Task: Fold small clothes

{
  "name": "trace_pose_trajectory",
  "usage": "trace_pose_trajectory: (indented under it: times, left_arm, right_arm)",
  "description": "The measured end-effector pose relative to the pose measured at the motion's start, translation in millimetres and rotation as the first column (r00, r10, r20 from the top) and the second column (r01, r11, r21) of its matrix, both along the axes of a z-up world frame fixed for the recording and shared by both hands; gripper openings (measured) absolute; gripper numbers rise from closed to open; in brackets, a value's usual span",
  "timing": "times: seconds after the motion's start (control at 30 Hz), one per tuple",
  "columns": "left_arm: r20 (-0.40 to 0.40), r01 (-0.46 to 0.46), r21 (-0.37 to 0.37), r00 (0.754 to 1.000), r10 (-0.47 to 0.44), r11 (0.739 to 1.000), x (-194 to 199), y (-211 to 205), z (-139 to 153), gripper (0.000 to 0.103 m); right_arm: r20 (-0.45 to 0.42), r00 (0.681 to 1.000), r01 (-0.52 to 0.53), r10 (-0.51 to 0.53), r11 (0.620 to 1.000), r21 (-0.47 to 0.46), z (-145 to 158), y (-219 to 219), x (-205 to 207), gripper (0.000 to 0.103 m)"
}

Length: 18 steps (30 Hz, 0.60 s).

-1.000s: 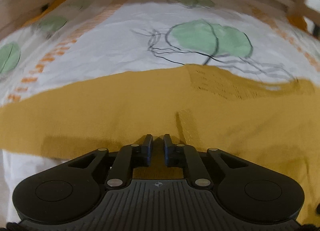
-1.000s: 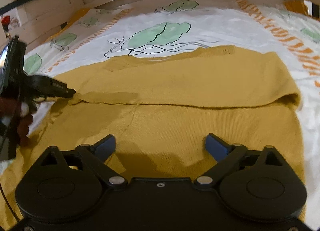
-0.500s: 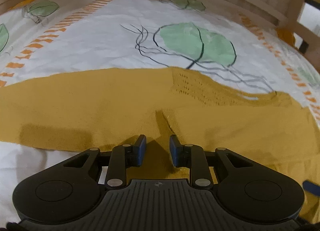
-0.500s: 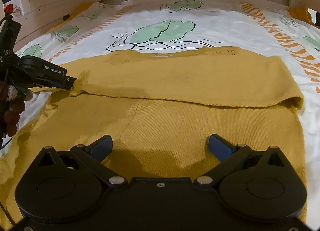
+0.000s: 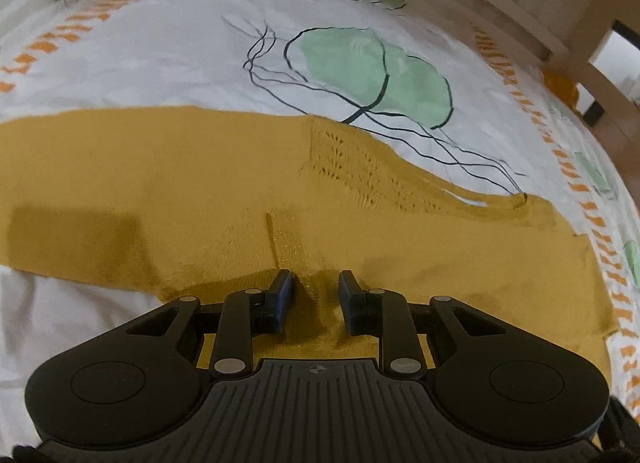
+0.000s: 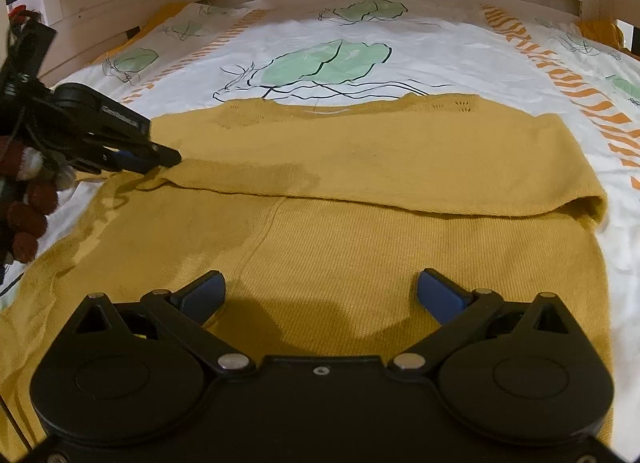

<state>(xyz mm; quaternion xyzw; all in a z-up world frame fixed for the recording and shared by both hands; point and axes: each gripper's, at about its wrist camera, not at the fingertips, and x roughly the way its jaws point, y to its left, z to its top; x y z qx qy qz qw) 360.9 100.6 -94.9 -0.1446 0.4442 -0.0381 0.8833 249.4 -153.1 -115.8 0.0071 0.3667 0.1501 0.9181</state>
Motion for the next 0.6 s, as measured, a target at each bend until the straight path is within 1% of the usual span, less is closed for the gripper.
trace_pose_trajectory:
  times: [0.03, 0.07, 0.1, 0.17, 0.2, 0.23, 0.27, 0.3, 0.4, 0.43, 0.5, 0.57, 0.6]
  left_arm:
    - [0.006, -0.006, -0.006, 1.0, 0.006, 1.0, -2, 2, 0, 0.021]
    - [0.02, 0.0, -0.007, 1.0, 0.0, 1.0, -3, 2, 1, 0.007]
    - [0.044, 0.015, 0.009, 0.999, -0.016, 1.0, -5, 0, 4, 0.006]
    - [0.12, 0.024, 0.125, 0.992, -0.039, 0.992, -10, -8, 15, 0.006]
    - [0.154, 0.029, 0.17, 0.986, -0.055, 0.985, -12, -10, 20, 0.006]
    - [0.183, 0.024, 0.204, 0.981, -0.062, 0.979, -13, -12, 25, 0.006]
    - [0.191, 0.015, 0.215, 0.98, -0.057, 0.976, -13, -13, 28, 0.006]
    - [0.181, 0.011, 0.22, 0.982, -0.052, 0.975, -11, -13, 27, 0.006]
    - [0.06, 0.042, 0.247, 0.996, -0.059, 0.968, 1, -14, 10, 0.01]
    - [0.013, 0.056, 0.234, 0.998, -0.06, 0.971, 4, -12, 2, 0.011]
    - [0.027, 0.032, 0.201, 0.999, -0.038, 0.979, 1, -6, -1, 0.019]
    - [0.026, 0.011, 0.126, 1.0, -0.014, 0.992, -1, 4, 1, 0.03]
    - [0.025, 0.001, 0.084, 1.0, -0.004, 0.996, -3, 11, 3, 0.032]
  right_arm:
    - [-0.001, 1.0, 0.0, 0.0, 1.0, 0.001, 0, 0, 0, 0.102]
    - [-0.001, 1.0, 0.0, 0.0, 1.0, 0.001, 0, 0, 0, 0.102]
    - [-0.001, 1.0, 0.0, 0.0, 1.0, 0.002, 0, 0, 0, 0.102]
    - [-0.002, 1.0, 0.0, 0.0, 1.0, 0.004, 0, 0, 0, 0.102]
    - [-0.003, 1.0, 0.0, 0.0, 1.0, 0.005, 0, 0, 0, 0.102]
    - [-0.003, 1.0, 0.0, 0.0, 1.0, 0.004, 0, 0, 1, 0.102]
    - [-0.003, 1.0, 0.0, 0.0, 1.0, 0.002, 0, 0, 1, 0.102]
    - [-0.003, 1.0, -0.001, 0.001, 1.0, -0.001, 1, 0, 0, 0.102]
    - [-0.002, 1.0, -0.002, 0.002, 1.0, -0.007, 1, 1, 0, 0.102]
    - [-0.003, 1.0, -0.003, 0.003, 1.0, -0.007, 1, 1, -1, 0.102]
    - [-0.006, 1.0, -0.003, 0.003, 1.0, -0.002, 2, 0, 0, 0.102]
    - [-0.009, 1.0, -0.003, 0.003, 1.0, 0.006, 2, -1, 1, 0.102]
    - [-0.01, 1.0, -0.003, 0.003, 1.0, 0.011, 3, -2, 1, 0.102]
